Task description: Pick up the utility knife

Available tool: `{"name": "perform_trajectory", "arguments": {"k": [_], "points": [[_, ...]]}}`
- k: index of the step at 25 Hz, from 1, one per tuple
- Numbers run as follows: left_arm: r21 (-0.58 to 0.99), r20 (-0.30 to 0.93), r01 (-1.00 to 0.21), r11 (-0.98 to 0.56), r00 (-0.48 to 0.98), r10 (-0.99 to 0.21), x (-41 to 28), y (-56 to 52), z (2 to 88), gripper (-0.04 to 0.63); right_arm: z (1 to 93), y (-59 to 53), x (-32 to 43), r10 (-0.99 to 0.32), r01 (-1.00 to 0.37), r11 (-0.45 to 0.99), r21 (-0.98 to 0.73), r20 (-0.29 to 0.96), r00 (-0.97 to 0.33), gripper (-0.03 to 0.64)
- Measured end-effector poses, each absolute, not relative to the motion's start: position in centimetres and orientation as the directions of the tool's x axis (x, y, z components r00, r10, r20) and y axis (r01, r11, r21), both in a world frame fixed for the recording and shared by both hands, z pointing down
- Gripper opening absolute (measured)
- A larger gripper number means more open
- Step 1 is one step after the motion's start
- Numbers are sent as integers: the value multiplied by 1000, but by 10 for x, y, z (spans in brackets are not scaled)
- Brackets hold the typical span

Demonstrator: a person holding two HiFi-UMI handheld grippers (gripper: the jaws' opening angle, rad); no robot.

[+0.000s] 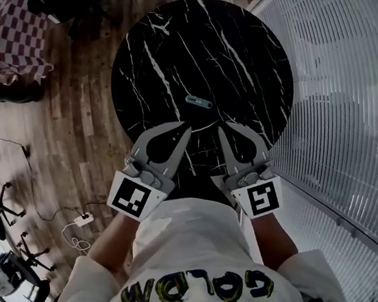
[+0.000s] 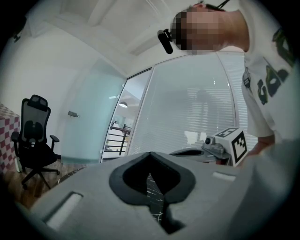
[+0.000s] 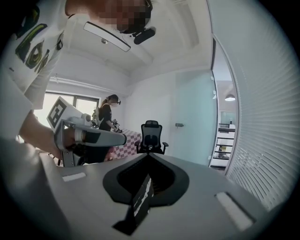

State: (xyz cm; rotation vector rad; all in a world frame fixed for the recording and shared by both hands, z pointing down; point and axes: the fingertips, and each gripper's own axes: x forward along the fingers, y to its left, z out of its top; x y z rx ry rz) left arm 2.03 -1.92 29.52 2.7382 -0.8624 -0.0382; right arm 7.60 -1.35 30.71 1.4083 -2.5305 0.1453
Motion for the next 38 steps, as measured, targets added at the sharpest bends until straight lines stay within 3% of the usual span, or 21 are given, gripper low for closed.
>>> {"name": "perform_trajectory", "arguments": {"k": [14, 38], "points": [[301, 143, -541, -785, 840, -524, 23, -33, 396, 2, 418, -34, 77, -713, -782, 619, 75, 470, -520, 6], [305, 206, -509, -805, 860, -466, 44, -48, 540, 2, 598, -57, 85, -450, -613, 786, 80, 753, -479, 115]]}}
